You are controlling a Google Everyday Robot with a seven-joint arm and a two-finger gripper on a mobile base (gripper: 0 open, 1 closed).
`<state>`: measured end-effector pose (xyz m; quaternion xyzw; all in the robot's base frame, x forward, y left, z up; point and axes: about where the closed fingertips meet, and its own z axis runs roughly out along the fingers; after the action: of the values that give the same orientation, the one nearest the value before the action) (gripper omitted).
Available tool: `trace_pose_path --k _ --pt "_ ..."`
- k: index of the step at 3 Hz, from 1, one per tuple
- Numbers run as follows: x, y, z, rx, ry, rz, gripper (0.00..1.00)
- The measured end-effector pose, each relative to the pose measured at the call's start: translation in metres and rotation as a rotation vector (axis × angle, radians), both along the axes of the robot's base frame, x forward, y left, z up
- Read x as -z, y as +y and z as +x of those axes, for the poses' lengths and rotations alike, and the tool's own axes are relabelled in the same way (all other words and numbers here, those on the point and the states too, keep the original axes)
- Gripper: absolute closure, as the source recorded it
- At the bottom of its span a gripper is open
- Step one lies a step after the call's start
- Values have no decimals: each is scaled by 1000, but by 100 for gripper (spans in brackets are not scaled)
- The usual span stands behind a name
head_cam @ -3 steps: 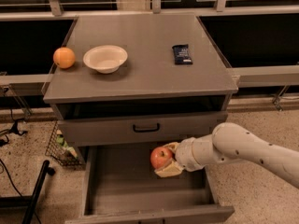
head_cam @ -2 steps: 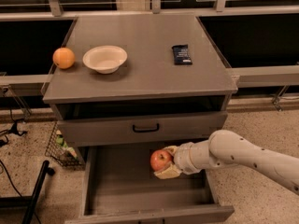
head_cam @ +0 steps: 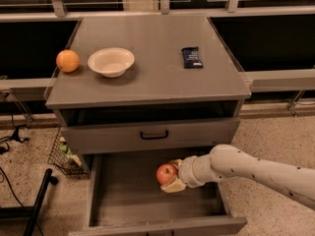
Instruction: Place apple into middle drawer
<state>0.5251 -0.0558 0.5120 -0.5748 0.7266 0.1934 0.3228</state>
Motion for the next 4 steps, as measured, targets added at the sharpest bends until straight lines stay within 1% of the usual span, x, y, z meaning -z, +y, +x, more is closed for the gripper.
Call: trace_pose_path --k 1,2,3,4 --pt "30 9 1 -26 26 -27 100" --pt "66 25 -5 -67 81 -43 100" --pt "66 25 -5 -67 81 -43 100" --pt "85 28 3 -76 62 -44 100"
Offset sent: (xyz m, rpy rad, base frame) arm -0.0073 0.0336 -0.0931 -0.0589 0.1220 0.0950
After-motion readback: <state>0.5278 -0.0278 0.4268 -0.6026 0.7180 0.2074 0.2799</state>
